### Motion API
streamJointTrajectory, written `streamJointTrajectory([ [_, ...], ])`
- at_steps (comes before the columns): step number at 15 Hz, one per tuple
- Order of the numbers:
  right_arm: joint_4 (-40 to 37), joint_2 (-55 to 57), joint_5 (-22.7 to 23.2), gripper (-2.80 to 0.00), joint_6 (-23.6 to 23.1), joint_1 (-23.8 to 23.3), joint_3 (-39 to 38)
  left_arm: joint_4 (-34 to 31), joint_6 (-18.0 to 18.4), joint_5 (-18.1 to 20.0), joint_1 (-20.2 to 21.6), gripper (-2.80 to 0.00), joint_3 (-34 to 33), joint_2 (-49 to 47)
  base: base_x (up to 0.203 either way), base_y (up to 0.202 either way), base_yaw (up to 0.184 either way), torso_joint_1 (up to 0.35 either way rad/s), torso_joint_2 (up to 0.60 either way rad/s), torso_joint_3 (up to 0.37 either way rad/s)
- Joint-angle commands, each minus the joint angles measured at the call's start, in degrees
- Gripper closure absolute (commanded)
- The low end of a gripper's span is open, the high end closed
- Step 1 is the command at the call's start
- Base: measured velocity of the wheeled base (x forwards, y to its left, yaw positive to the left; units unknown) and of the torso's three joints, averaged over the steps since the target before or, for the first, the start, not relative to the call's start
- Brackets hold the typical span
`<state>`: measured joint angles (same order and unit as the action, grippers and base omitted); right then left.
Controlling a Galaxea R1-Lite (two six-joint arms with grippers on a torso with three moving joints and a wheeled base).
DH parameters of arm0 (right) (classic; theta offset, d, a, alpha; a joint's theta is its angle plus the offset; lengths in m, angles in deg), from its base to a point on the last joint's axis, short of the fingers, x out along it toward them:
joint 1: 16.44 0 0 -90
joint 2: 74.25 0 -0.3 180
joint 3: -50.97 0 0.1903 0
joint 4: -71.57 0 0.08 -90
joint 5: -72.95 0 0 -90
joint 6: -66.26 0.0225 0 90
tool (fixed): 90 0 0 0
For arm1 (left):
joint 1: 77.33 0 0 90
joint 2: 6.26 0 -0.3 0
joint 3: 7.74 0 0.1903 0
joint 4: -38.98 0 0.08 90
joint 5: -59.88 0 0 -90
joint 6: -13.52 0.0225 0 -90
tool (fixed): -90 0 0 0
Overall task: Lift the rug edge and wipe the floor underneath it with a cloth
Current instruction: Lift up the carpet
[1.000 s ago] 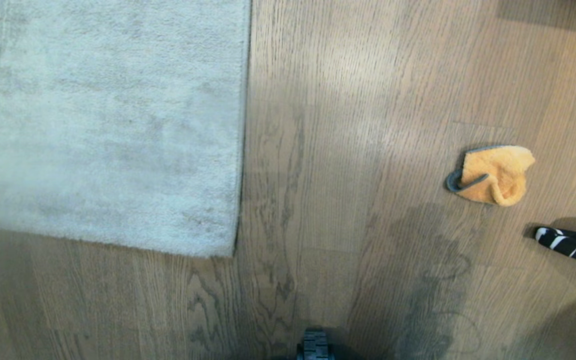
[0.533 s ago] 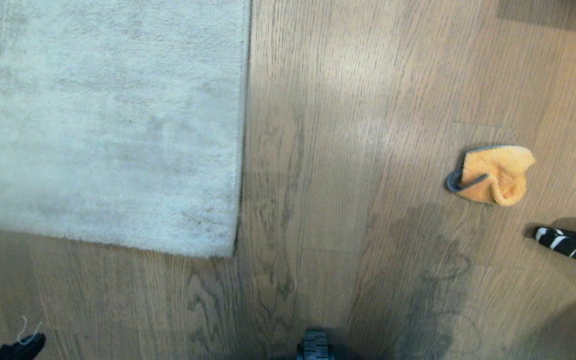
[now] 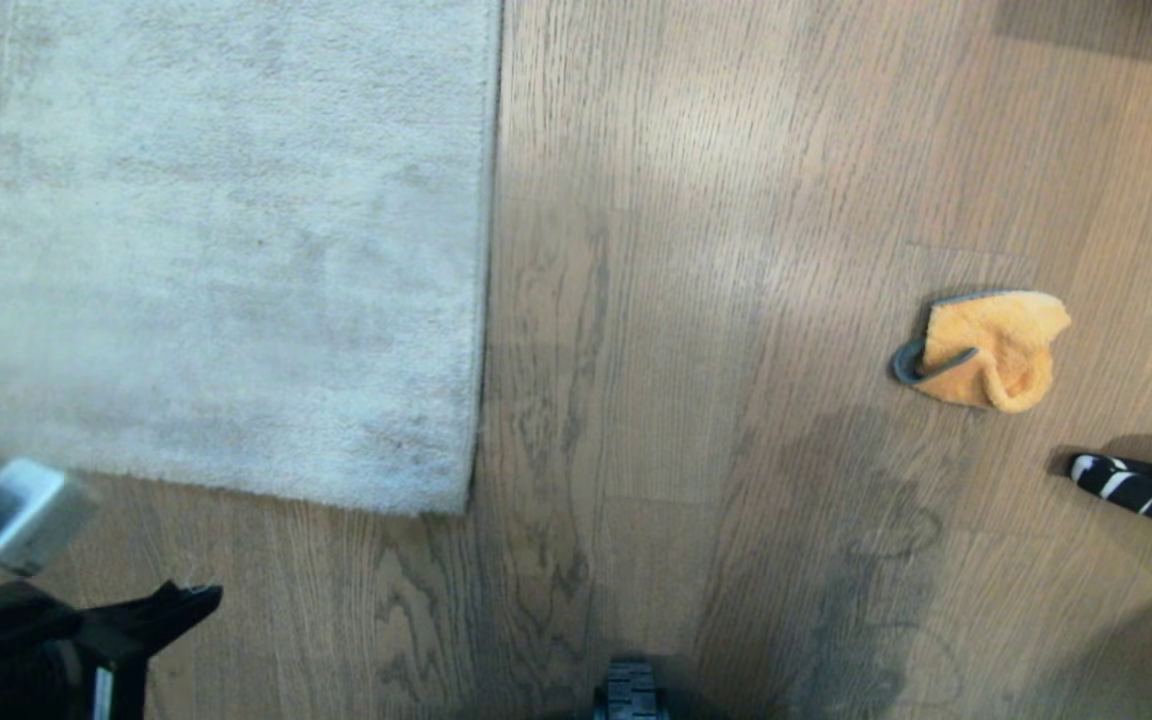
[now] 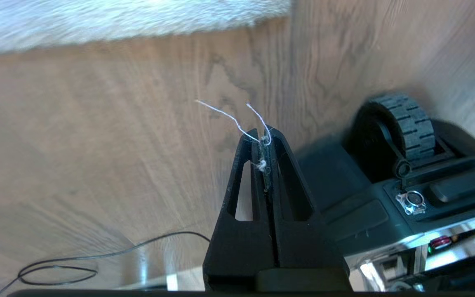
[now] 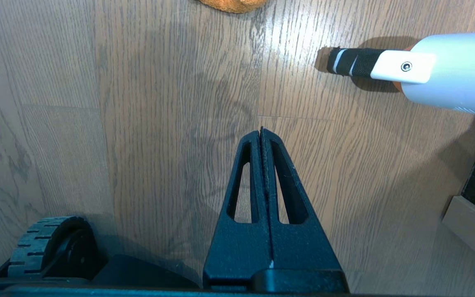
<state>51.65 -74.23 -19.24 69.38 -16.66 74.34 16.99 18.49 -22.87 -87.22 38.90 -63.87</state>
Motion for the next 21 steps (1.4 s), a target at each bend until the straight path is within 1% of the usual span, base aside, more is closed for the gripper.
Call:
streamJointTrajectory([
  [1,0.0,-0.02,0.0,0.0,0.04,-0.04,0.0,2.39,-2.05,-4.1,-7.64,0.0,2.85,-12.69,0.0,0.0,0.0,0.0,0.0,0.0],
  [2,-0.01,-0.02,0.0,0.0,-0.04,0.04,0.0,4.35,-4.24,-7.21,-11.24,0.0,4.49,-16.47,0.0,0.0,0.0,0.0,0.0,0.0],
  [4,0.01,-0.02,0.0,0.0,0.03,-0.03,0.0,7.69,-6.89,-11.77,-15.89,0.0,8.81,-23.11,0.0,0.0,0.0,0.0,0.0,0.0],
  [6,0.0,-0.02,0.0,0.0,0.04,0.04,0.0,8.9,-11.0,-16.39,-20.98,0.0,13.95,-28.09,0.0,0.0,0.0,0.0,0.0,0.0],
  [8,0.05,-0.02,0.0,0.0,0.02,0.04,0.0,9.19,-15.4,-22.46,-25.51,0.0,18.3,-32.66,0.0,0.0,0.0,0.0,0.0,0.0],
  [9,-0.01,-0.02,0.0,0.0,0.04,0.01,0.0,9.13,-17.05,-24.98,-27.19,0.0,20.18,-34.18,0.0,0.0,0.0,0.0,0.0,0.0],
  [10,0.08,-0.02,-0.05,0.0,0.01,0.01,0.0,8.65,-19.18,-26.03,-28.75,0.0,21.4,-35.01,0.0,0.0,0.0,0.0,0.0,0.0],
  [12,0.08,-0.02,0.0,0.0,0.04,-0.04,0.0,4.85,-22.48,-26.23,-30.57,0.0,22.46,-34.99,0.0,0.0,0.0,0.0,0.0,0.0],
  [14,-0.01,-0.02,0.0,0.0,0.03,-0.04,0.0,3.4,-23.49,-26.58,-31.66,0.0,22.43,-34.69,0.0,0.0,0.0,0.0,0.0,0.0],
  [15,0.05,-0.02,0.0,0.0,0.04,0.03,0.0,2.83,-24.66,-26.63,-32.21,-2.8,22.43,-34.53,0.0,0.0,0.0,0.0,0.0,0.0],
  [17,0.05,-0.02,0.0,0.0,-0.04,-0.04,0.0,0.69,-26.18,-27.09,-33.84,-2.8,22.19,-34.42,0.0,0.0,0.0,0.0,0.0,0.0],
  [21,0.06,-0.02,-0.04,0.0,0.04,-0.04,0.0,0.53,-26.06,-29.22,-34.91,-2.8,22.44,-37.26,0.0,0.0,0.0,0.0,0.0,0.0],
])
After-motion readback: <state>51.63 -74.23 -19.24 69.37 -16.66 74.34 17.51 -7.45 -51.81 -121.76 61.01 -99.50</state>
